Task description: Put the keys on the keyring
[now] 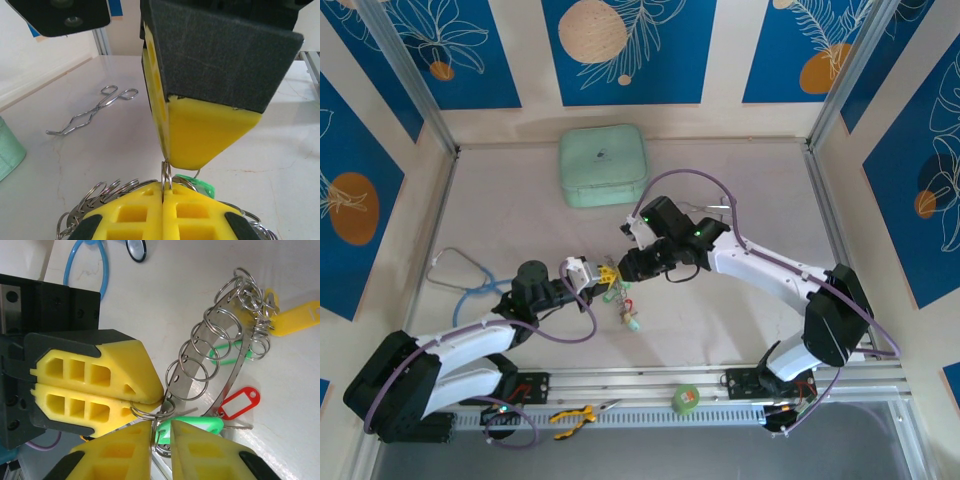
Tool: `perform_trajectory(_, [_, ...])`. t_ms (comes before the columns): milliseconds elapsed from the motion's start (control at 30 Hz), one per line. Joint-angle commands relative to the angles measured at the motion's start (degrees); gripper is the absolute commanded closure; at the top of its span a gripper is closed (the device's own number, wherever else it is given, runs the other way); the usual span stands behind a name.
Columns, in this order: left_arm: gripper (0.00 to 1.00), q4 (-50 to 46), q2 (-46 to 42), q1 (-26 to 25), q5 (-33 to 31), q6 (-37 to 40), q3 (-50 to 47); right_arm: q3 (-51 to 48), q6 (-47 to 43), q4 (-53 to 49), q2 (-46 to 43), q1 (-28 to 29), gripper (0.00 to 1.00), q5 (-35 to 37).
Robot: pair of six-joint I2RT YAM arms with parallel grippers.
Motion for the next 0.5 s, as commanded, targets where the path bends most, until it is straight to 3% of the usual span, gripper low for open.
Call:
perform_trajectory(0, [1.0,1.91,-1.02,-0.2,0.08,0.7,-0.45,1.92,-0.66,-1.94,0.42,0.5,0.89,-0.65])
perform_trajectory(133, [1.0,1.83,-1.13,-0.25,-0.03,0.72,-0.52,1.5,-0.26,-1.43,-0.38,-0.03,0.96,-1.17])
perform_trajectory(467, [1.0,2.64,-0.92,-0.21,0.61,0.59,-0.71,-1.68,0.84,1.33,1.09,-3.46,0.97,-6.45])
